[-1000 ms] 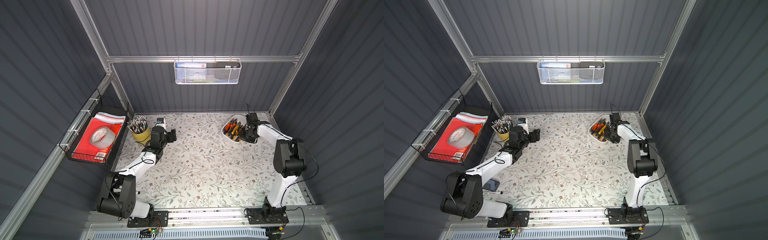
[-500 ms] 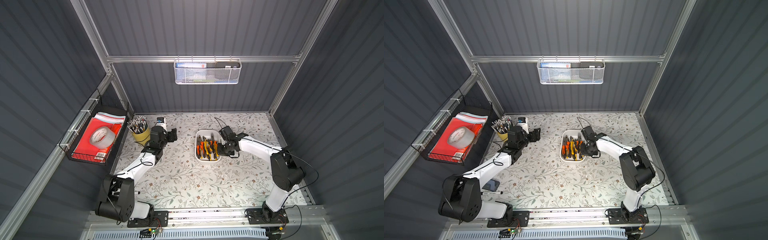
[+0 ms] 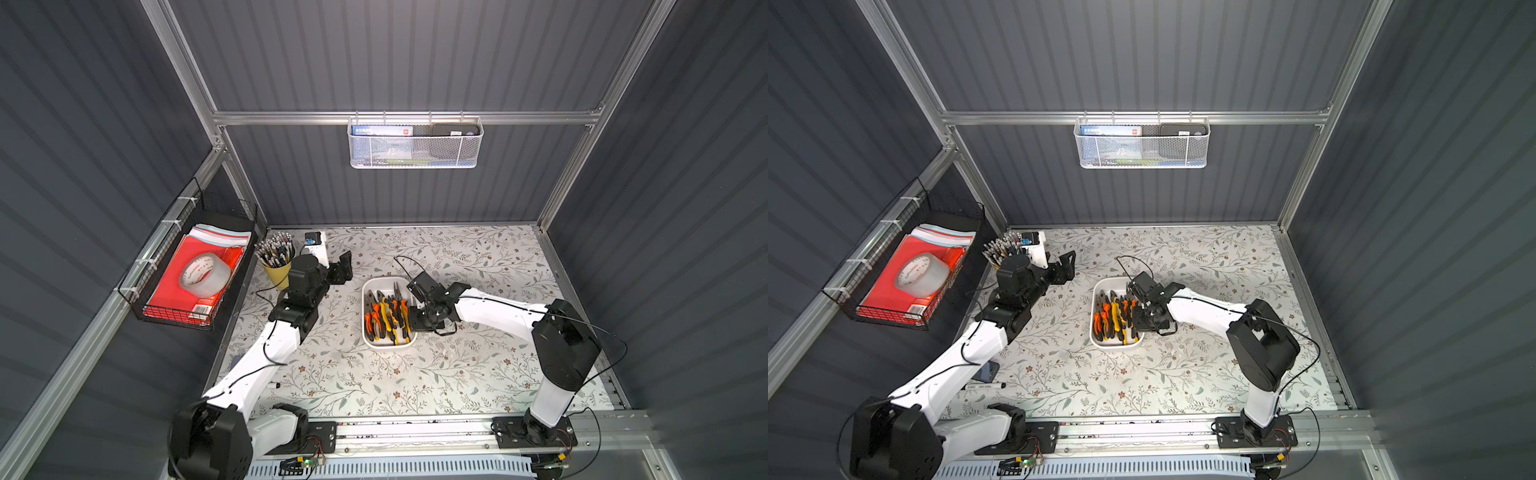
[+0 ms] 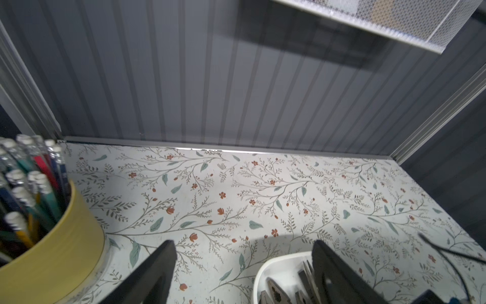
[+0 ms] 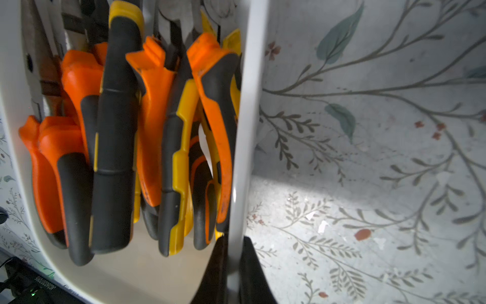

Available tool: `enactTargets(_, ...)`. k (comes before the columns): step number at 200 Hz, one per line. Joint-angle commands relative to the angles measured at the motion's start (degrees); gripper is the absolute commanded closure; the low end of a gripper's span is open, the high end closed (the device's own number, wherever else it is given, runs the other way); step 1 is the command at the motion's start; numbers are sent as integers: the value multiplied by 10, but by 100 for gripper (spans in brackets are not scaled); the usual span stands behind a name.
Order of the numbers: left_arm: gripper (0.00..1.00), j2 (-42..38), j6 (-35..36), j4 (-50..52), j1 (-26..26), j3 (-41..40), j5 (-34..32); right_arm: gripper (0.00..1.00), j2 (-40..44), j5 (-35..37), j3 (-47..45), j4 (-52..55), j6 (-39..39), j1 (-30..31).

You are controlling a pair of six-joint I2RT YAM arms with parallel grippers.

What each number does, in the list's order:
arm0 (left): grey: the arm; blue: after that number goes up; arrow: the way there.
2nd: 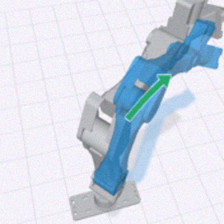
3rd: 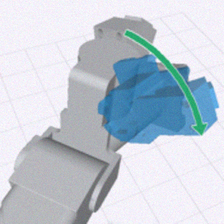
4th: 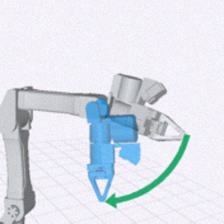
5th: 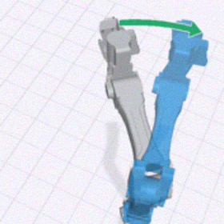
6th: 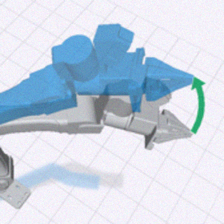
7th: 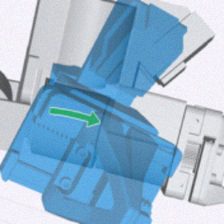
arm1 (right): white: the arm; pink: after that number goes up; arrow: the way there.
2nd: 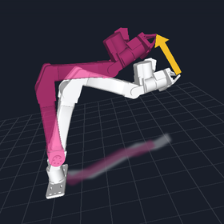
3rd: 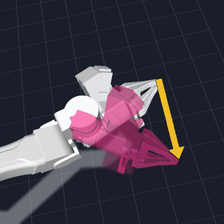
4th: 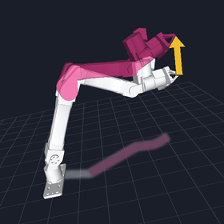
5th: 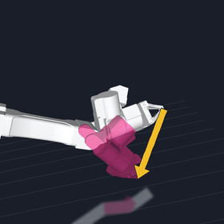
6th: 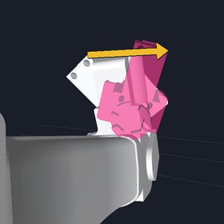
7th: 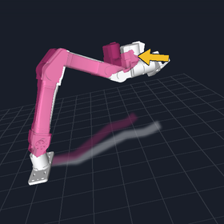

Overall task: Take the pliers out of the storage box
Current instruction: Move the storage box to the center of the board.

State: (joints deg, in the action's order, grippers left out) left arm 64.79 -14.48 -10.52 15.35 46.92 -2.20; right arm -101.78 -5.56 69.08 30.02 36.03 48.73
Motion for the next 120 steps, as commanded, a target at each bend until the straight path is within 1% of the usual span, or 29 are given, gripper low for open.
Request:
enactTargets(1, 15, -38, -21, 18, 0, -21, -8, 100, 2, -25, -25, 36, 24, 35)
enactTargets(16, 14, -57, -33, 36, 0, -30, -3, 100, 13, -22, -29, 36, 39, 49)
enactTargets(19, 13, -60, -36, 38, 0, -32, -1, 98, 14, -22, -30, 36, 40, 50)
enactTargets(23, 13, -65, -38, 41, 0, -34, 2, 92, 19, -19, -31, 37, 45, 54)
enactTargets(33, 12, -77, -46, 50, 0, -38, 3, 82, 28, -12, -30, 45, 53, 62)
enactTargets(44, 12, -91, -56, 61, 0, -43, 3, 70, 40, 0, -24, 56, 59, 72)
enactTargets(58, 11, -110, -63, 74, 0, -50, 3, 62, 52, 7, -15, 73, 65, 81)
enactTargets(100, 9, -153, -71, 100, 0, -70, -6, 56, 91, 24, 6, 126, 81, 105)
enactTargets(120, 9, -160, -73, 105, 0, -71, -7, 55, 101, 49, 45, 141, 81, 109)
